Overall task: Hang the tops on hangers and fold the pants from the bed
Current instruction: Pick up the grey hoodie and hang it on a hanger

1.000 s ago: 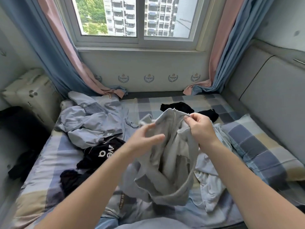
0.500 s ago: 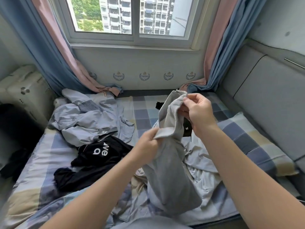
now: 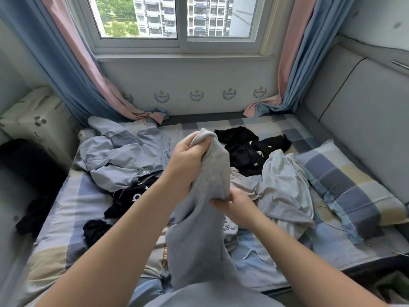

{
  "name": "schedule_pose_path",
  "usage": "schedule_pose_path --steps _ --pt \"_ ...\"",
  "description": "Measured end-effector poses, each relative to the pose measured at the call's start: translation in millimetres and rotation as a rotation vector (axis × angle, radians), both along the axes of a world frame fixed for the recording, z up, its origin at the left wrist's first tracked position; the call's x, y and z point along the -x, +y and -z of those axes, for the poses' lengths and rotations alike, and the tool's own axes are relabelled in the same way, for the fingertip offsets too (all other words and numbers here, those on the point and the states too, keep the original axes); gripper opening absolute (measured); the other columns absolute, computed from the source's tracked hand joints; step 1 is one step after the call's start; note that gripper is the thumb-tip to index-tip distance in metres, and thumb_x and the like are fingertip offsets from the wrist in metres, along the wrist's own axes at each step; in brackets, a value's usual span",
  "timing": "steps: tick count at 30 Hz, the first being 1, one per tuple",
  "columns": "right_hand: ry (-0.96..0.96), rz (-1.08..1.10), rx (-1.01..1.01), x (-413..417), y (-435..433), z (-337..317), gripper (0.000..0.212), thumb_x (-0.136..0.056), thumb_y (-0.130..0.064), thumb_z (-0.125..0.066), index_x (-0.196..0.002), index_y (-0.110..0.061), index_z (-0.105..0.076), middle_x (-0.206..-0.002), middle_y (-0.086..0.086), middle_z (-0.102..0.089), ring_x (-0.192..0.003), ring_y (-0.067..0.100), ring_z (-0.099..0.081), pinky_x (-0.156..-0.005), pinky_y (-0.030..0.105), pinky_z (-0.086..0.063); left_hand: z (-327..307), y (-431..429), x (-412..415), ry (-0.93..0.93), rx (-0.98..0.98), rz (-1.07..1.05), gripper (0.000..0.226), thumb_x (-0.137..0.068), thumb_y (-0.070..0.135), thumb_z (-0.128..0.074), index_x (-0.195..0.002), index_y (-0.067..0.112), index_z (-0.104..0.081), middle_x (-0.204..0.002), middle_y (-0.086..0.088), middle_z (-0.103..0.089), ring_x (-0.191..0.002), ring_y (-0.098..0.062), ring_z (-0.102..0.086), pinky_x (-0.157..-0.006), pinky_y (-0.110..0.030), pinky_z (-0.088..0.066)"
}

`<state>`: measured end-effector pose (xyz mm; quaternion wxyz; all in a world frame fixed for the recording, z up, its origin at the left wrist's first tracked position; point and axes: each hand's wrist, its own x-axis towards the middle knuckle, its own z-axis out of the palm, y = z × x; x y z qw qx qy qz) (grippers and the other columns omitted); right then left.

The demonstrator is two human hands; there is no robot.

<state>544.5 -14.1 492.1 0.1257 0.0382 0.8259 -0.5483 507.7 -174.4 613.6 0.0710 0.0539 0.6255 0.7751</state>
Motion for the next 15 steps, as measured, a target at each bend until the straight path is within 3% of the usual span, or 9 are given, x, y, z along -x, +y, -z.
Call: schedule_pose_path --steps 3,4,6,9,12,13,15 --pt "-0.086 -0.034 -0.219 -3 3 29 0.001 -0.090 -0.022 -0.069 -0.090 -0.022 -0.070 -0.087 -0.007 -0.070 -0.076 0.004 -0.063 -0.063 0.014 -0.050 -9 -9 7 0.037 -0.069 -0.022 0.024 -0.103 0.018 -0.053 -0.089 0.021 -0.072 -0.088 -0.009 -0.064 -0.084 -0.022 -0.059 -0.075 -0.036 -0.051" --pt "-0.104 -0.038 -0.241 -5 5 34 0.008 -0.092 -0.020 -0.066 -0.085 -0.020 -0.068 -0.079 -0.008 -0.067 -0.068 0.001 -0.059 -0.055 0.012 -0.044 -10 -13 10 0.048 -0.077 -0.039 0.022 -0.103 0.019 -0.053 -0.090 0.020 -0.072 -0.088 -0.007 -0.065 -0.084 -0.021 -0.060 -0.075 -0.034 -0.052" --pt "-0.129 -0.006 -0.215 -5 11 39 0.018 -0.093 -0.017 -0.062 -0.077 -0.010 -0.066 -0.068 -0.006 -0.062 -0.062 0.005 -0.052 -0.053 0.021 -0.041 -6 -23 18 0.079 -0.019 -0.069 0.019 -0.103 0.019 -0.054 -0.095 0.016 -0.070 -0.090 -0.007 -0.064 -0.085 -0.019 -0.059 -0.076 -0.033 -0.052" --pt "-0.119 0.088 -0.058 4 13 27 0.023 -0.094 -0.016 -0.062 -0.085 0.005 -0.066 -0.072 0.007 -0.063 -0.069 0.017 -0.057 -0.062 0.032 -0.045 9 -38 28 0.068 0.212 -0.005 0.019 -0.100 0.019 -0.061 -0.115 0.007 -0.064 -0.104 -0.010 -0.067 -0.095 -0.019 -0.063 -0.085 -0.037 -0.053" --pt "-0.051 0.225 0.081 19 12 1 0.024 -0.098 -0.015 -0.061 -0.080 0.001 -0.062 -0.071 0.013 -0.058 -0.067 0.022 -0.056 -0.057 0.036 -0.047 30 -43 25 -0.025 0.403 0.146 0.054 -0.092 0.026 -0.073 -0.140 0.016 -0.051 -0.137 0.004 -0.057 -0.123 -0.018 -0.059 -0.093 -0.030 -0.053" --pt "-0.031 0.273 0.120 24 13 -9 0.024 -0.099 -0.015 -0.060 -0.080 -0.002 -0.062 -0.069 0.011 -0.058 -0.066 0.022 -0.056 -0.053 0.033 -0.049 37 -42 20 -0.051 0.463 0.168 0.068 -0.089 0.030 -0.076 -0.148 0.019 -0.043 -0.142 0.011 -0.047 -0.126 -0.014 -0.054 -0.091 -0.025 -0.050" --pt "-0.005 0.332 0.176 31 14 -28 0.027 -0.100 -0.017 -0.060 -0.082 0.003 -0.062 -0.069 0.011 -0.056 -0.066 0.023 -0.056 -0.051 0.032 -0.053 49 -38 11 -0.069 0.584 0.233 0.074 -0.084 0.038 -0.078 -0.148 0.024 -0.044 -0.142 0.013 -0.050 -0.120 -0.007 -0.056 -0.090 -0.021 -0.050"
